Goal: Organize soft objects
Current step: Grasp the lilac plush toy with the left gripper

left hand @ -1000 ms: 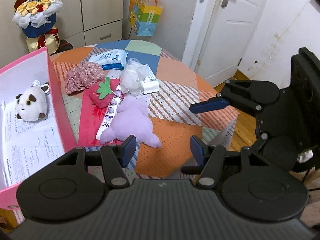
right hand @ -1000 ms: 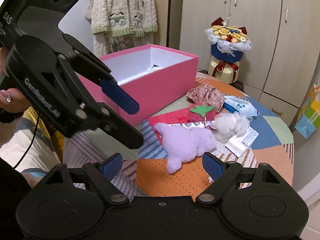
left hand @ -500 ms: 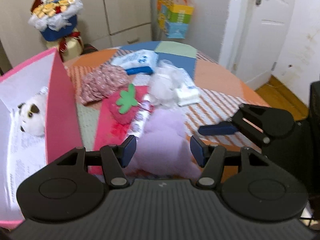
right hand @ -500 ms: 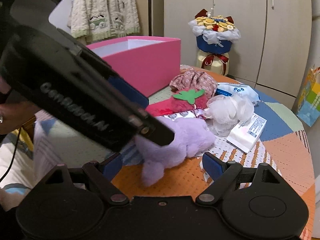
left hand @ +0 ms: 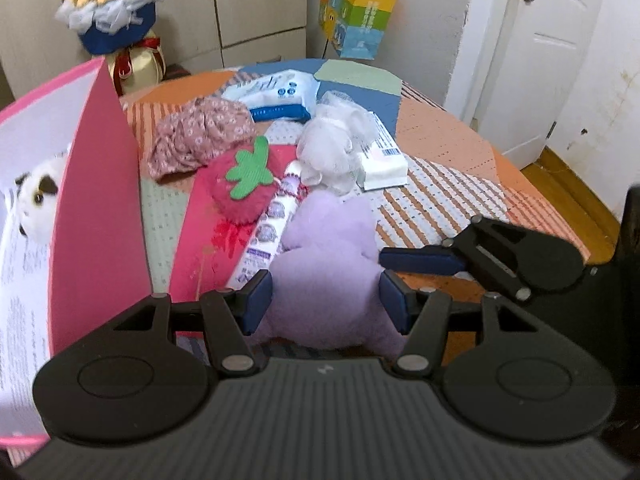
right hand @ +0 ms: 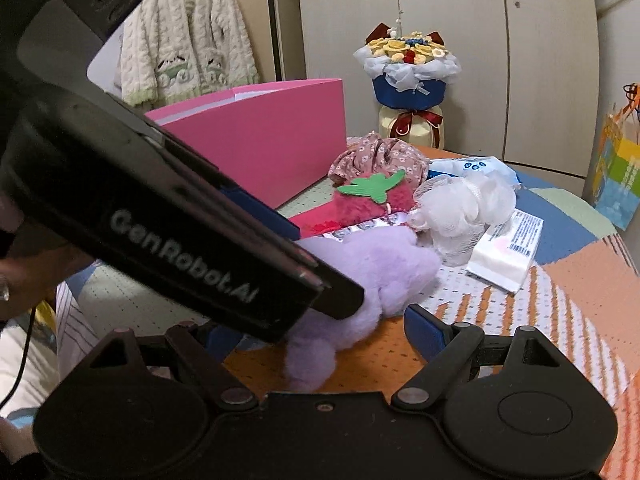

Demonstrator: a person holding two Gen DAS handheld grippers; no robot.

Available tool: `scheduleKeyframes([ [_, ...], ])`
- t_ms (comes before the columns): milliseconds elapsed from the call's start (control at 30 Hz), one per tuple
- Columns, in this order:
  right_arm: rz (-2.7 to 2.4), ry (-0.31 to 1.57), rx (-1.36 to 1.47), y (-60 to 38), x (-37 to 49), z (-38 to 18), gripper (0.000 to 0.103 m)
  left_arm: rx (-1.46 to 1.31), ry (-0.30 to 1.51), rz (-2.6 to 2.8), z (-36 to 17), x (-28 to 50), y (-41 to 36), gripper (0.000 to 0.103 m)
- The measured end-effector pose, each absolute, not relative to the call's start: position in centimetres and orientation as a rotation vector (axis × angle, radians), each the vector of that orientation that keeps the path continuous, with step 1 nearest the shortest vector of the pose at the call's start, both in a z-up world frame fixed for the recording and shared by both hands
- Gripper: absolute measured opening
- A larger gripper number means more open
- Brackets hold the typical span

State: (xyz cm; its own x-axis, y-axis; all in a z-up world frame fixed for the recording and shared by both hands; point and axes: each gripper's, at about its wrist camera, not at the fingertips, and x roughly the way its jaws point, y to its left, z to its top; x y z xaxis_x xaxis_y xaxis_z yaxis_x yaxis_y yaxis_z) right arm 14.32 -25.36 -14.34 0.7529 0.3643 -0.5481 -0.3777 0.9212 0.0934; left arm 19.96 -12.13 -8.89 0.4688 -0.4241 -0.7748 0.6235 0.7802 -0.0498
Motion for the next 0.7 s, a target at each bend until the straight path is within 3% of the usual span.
scheduleKeyframes([
  [233, 0.345, 0.524, -0.035, -24.6, 13.3, -15.3, 0.064, 0.208, 0.892, -0.638, -9.3, 20.0, -11.5, 0.062],
  [700, 0.294, 0.424, -0.009, -24.4, 11.0, -16.7, 0.060, 0.171, 0.787, -0.612, -10.6, 17.7, -11.2, 0.061],
])
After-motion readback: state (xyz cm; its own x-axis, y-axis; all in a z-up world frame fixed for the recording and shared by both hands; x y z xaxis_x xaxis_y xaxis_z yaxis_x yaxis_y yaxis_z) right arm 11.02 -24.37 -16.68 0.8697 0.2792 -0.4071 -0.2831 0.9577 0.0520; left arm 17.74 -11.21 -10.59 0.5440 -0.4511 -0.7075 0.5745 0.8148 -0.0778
